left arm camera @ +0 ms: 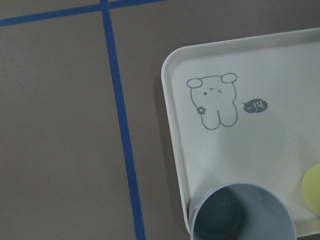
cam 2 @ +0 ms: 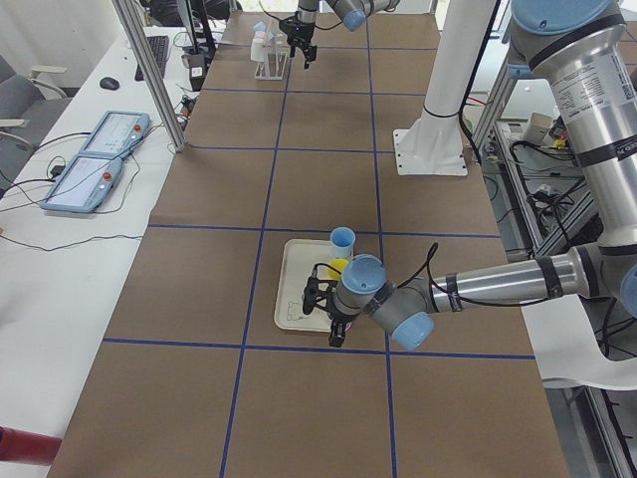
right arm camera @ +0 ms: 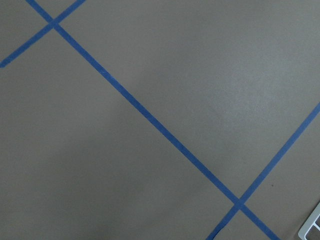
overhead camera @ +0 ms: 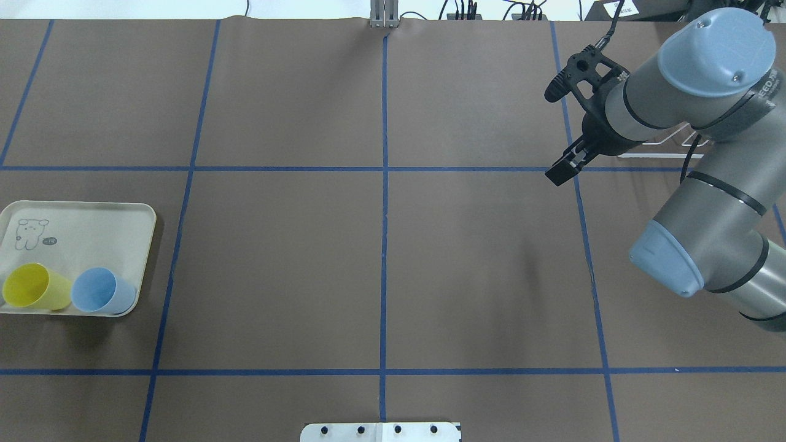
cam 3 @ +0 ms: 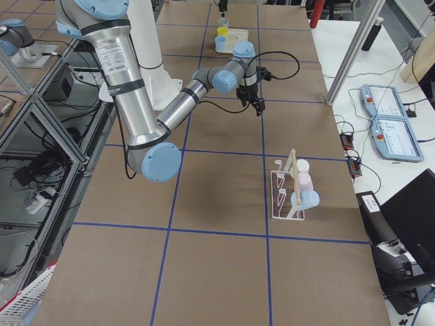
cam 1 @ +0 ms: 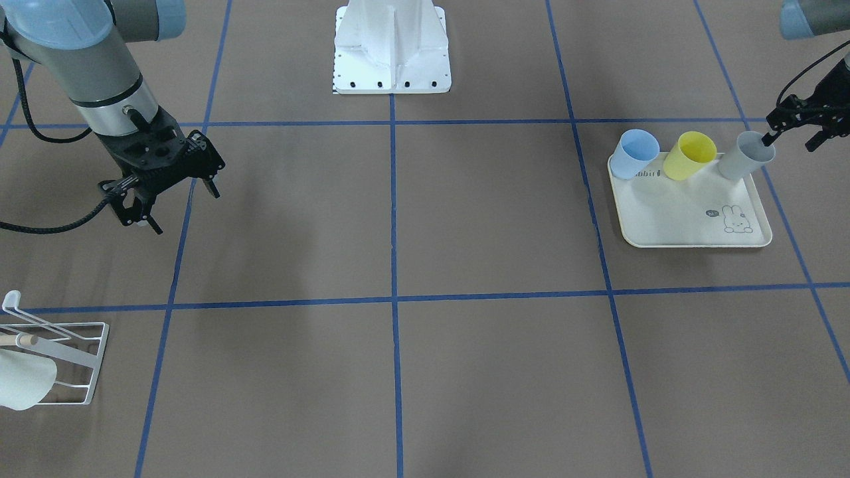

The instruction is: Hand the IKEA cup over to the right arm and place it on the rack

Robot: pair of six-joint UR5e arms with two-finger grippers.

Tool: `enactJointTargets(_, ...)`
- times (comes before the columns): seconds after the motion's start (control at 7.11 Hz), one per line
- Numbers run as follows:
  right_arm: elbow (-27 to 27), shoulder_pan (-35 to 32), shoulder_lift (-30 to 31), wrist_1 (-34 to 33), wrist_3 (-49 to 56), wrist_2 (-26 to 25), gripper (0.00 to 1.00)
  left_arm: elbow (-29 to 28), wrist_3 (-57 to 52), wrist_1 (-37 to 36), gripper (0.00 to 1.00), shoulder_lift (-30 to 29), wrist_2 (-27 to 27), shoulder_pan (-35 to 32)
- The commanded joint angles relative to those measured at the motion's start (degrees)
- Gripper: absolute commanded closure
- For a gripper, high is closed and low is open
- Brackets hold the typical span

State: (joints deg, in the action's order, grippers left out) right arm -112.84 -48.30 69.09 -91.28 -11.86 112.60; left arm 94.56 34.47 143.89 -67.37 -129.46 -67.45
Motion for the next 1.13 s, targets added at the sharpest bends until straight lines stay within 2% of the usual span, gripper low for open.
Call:
enactJointTargets(0.0,0.16,0.05,0.08,0.05,0.0,-0.1,0.0,-1.91,1.21,0.42,0.15,-1.27,-0.44,0.13)
enactJointTargets(0.28,0.16,0.05,0.08,0.05,0.0,-0.19,0.0,-1.92,1.21,0.25,0.36,-1.27,-1.75,0.3)
enactJointTargets(0.42,0.25,0.05,-0.1,0.05,0.0,-0.19,0.0,-1.92,1.13,0.25,0.4,-1.44,-1.85,0.39)
enactJointTargets(0.7,0.25,0.05,-0.19,0.05,0.0,-0.19,0.0,-1.92,1.21,0.25,0.56,-1.62,-3.16,0.39)
enactJointTargets(0.99,0.16,0.05,-0.1,0.14,0.0,-0.28,0.0,-2.01,1.21,0.16,0.81,-1.71,-3.43,0.48)
